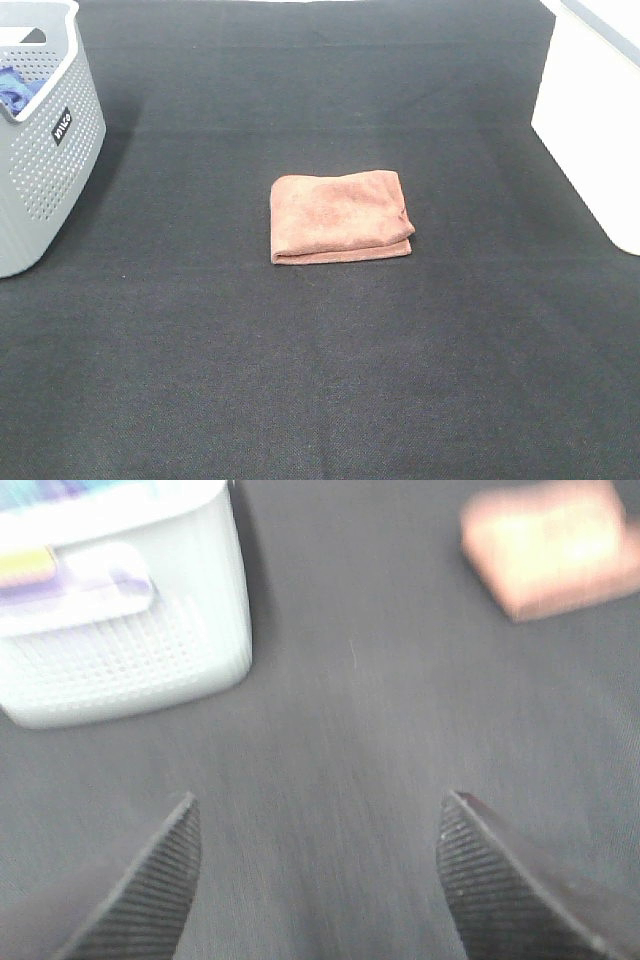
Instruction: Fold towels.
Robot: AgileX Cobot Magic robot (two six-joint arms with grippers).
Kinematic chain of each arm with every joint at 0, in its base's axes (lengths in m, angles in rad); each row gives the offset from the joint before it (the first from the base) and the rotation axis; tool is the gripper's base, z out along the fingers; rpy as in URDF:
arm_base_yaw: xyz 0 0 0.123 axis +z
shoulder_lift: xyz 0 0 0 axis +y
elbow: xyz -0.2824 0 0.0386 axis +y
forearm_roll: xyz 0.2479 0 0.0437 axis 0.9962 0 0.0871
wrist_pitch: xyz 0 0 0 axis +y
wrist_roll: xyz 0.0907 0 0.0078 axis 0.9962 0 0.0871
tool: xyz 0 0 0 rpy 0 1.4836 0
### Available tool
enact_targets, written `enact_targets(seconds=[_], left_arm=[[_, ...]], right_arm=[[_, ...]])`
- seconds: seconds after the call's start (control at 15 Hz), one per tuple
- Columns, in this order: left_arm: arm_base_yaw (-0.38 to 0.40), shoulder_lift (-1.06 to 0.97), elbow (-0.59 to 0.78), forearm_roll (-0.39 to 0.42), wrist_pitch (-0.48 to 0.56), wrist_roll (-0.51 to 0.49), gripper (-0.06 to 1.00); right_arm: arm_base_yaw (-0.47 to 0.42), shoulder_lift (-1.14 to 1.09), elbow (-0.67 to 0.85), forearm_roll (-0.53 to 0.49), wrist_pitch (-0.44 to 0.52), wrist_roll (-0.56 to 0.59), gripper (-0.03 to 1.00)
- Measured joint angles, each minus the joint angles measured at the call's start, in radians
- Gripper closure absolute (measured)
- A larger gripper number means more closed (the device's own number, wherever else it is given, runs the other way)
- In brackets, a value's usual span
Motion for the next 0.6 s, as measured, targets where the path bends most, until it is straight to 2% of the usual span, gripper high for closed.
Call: enact_targets(seconds=[0.6], left_arm=[[0.000,-0.004,0.000,0.000,0.003,0.000,0.30]], right_arm=[[0.000,-0.026,0.004,0.019,0.000,0.000,0.20]])
